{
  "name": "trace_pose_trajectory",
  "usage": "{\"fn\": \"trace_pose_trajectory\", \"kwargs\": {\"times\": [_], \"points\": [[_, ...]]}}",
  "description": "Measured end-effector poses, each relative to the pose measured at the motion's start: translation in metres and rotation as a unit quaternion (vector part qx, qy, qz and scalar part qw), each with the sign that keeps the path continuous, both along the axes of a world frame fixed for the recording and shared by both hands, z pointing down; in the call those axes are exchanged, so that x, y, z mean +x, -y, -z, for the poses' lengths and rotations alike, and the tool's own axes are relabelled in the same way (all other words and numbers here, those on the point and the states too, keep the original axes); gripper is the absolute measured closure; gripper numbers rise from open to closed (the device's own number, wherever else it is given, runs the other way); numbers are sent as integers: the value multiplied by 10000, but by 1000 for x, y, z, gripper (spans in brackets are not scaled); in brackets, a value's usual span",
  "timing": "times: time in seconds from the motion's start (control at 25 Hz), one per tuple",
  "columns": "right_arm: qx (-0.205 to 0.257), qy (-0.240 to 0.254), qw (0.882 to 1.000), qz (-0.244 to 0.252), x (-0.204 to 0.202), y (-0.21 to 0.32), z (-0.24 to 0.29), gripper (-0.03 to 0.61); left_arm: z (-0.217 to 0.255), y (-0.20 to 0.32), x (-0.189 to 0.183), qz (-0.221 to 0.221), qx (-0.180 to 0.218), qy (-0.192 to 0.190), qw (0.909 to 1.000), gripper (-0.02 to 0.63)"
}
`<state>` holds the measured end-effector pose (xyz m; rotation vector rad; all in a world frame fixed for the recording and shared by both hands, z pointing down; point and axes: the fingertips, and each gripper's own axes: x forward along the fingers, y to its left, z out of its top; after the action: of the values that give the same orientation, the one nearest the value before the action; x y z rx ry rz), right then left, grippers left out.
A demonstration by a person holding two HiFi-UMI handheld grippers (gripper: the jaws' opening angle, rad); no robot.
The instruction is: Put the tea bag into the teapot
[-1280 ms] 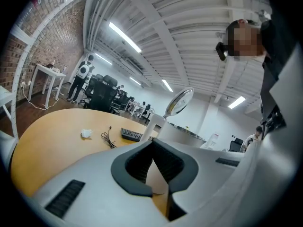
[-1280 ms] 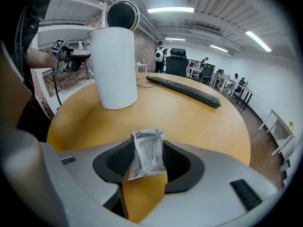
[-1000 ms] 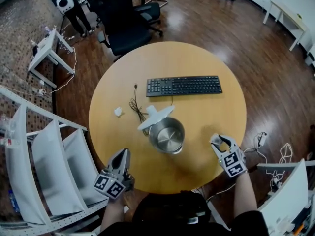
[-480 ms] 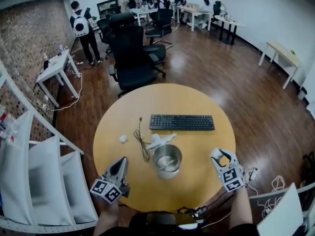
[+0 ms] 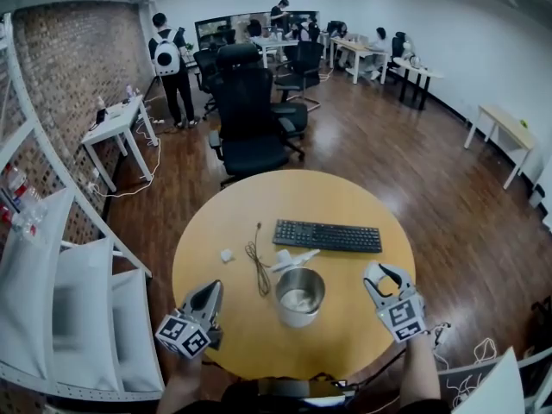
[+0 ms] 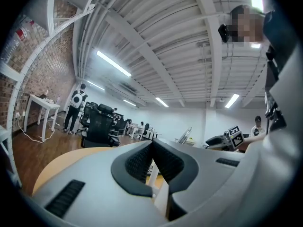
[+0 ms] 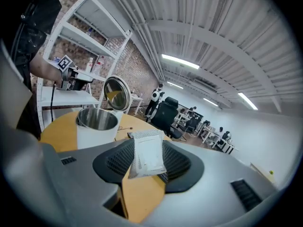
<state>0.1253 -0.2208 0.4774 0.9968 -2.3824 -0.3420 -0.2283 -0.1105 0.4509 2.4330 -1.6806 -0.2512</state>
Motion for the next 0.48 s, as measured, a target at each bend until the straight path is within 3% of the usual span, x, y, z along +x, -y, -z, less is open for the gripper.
{"fn": "trace_pose_trajectory", "kwargs": {"times": [0.24,0.48], "points": [[84,13,9984,560,-48,-4,5,385,-3,-15,-9,217,-7,-12,9998,620],[-293,555,9917,1122,-97,-19,4,385,-6,-33,-19,466,-109,-33,9988,620]]}}
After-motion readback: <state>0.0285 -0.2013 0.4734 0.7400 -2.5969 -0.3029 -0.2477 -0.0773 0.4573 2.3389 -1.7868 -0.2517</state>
